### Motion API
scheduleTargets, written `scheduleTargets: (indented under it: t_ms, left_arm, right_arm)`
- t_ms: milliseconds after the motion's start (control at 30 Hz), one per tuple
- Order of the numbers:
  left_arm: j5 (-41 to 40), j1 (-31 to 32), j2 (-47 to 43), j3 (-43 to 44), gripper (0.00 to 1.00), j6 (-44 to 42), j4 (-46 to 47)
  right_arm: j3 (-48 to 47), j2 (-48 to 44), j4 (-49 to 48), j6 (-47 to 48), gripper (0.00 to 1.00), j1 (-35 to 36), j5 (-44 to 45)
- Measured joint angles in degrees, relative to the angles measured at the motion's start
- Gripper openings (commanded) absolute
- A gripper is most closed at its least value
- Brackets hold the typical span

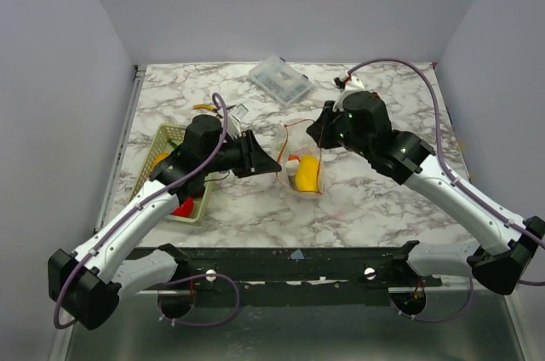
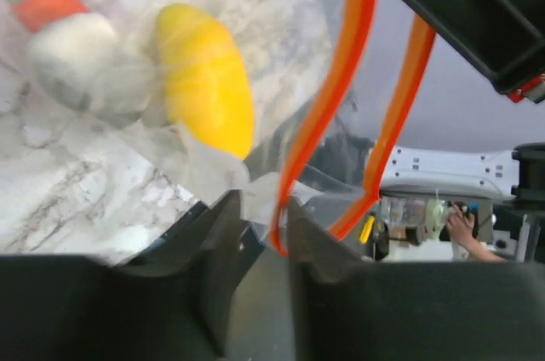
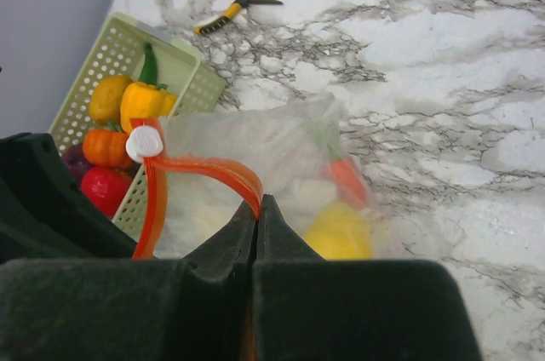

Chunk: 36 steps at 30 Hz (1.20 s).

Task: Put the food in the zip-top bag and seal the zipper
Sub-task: Adjust the zipper food storage bag at the center of the board, then pick up the fake vegetable from the bin.

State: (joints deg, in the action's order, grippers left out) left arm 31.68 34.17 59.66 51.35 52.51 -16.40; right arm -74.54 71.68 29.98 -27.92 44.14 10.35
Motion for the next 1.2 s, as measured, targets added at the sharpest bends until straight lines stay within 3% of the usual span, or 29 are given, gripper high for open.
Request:
scheduleTargets:
  t_ms: [133, 233, 467, 667, 800, 867, 1200]
  left_arm:
    - [0.0, -3.7, -1.4, 0.6, 0.7, -2.6, -2.8]
    - [0.0, -6.2, -3.5, 0.8, 0.79, -6.0, -5.4]
    - [-3.2, -12.3, -4.9, 4.8, 0.83, -15.9, -15.5]
    - [-19.3, -17.0, -4.8, 5.3, 0.85, -20.4, -24.5]
    - [-32.6, -20.6, -5.0, 3.2, 0.94, -20.3, -27.4]
    - [-35.6, -22.3, -5.4, 1.7, 0.98, -19.8, -27.9]
    - [-42.3, -36.0, -6.8, -3.9, 0.99, -12.7, -31.3]
  right_arm:
    - [1.6, -1.4, -1.9, -0.7, 0.0, 0.0, -0.4]
    - [3.7, -1.0, -2.1, -1.0, 0.0, 0.0, -0.6]
    - [4.4, -1.3, -2.5, -1.0, 0.0, 0.0, -0.7]
    - [5.1, -1.6, -3.0, -1.0, 0.0, 0.0, -0.7]
    - [5.8, -1.7, -3.4, -0.9, 0.0, 0.0, -0.9]
    - [6.1, -1.9, -3.6, -0.9, 0.0, 0.0, -1.2]
    - [7.1, -2.1, -4.9, -0.9, 0.0, 0.0, -2.6]
